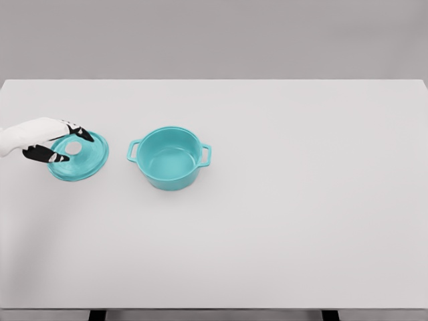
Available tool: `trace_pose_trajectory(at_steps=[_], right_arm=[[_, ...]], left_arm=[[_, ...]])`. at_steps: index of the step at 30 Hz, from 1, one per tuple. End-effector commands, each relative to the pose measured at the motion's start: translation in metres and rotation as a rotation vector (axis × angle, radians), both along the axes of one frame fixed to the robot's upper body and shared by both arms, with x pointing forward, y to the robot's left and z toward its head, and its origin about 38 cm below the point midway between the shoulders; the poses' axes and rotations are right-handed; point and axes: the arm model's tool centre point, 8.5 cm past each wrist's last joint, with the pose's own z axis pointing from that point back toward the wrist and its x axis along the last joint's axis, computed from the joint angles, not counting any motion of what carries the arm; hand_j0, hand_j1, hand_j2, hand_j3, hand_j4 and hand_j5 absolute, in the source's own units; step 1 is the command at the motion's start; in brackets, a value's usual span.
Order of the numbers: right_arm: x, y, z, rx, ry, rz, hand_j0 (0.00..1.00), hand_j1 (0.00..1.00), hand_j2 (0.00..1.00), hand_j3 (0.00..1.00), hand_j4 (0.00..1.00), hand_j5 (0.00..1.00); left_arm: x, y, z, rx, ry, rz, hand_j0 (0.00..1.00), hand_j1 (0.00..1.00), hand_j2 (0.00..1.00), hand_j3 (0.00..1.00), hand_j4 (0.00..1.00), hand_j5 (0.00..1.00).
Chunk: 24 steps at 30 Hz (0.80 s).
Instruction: Cover the pot with left arm
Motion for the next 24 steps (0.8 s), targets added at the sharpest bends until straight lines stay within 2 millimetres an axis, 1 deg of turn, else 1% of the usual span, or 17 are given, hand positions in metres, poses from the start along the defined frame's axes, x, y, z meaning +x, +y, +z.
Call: trace_pose_trajectory(at_steps=[1, 13, 24], right_arm=[[-0.001, 0.000, 0.000, 0.000, 0.002, 0.000, 1.00, 1.00, 1.00, 1.00, 1.00, 1.00], [-0.001, 0.000, 0.000, 0.000, 0.002, 0.000, 1.00, 1.00, 1.00, 1.00, 1.00, 1.00], [-0.001, 0.000, 0.000, 0.000, 0.001, 0.000, 1.00, 1.00, 1.00, 1.00, 1.00, 1.00]], left_arm=[[0.001, 0.002, -0.004, 0.002, 0.010, 0.013, 0.73, 0.73, 0.73, 0.73, 0.73, 0.73], [0.002, 0.007, -0.011, -0.004, 0.028, 0.036, 0.73, 0.73, 0.73, 0.73, 0.73, 0.73], [0.005, 0.007, -0.014, -0.016, 0.035, 0.047, 0.70, 0.70, 0.70, 0.70, 0.70, 0.70]])
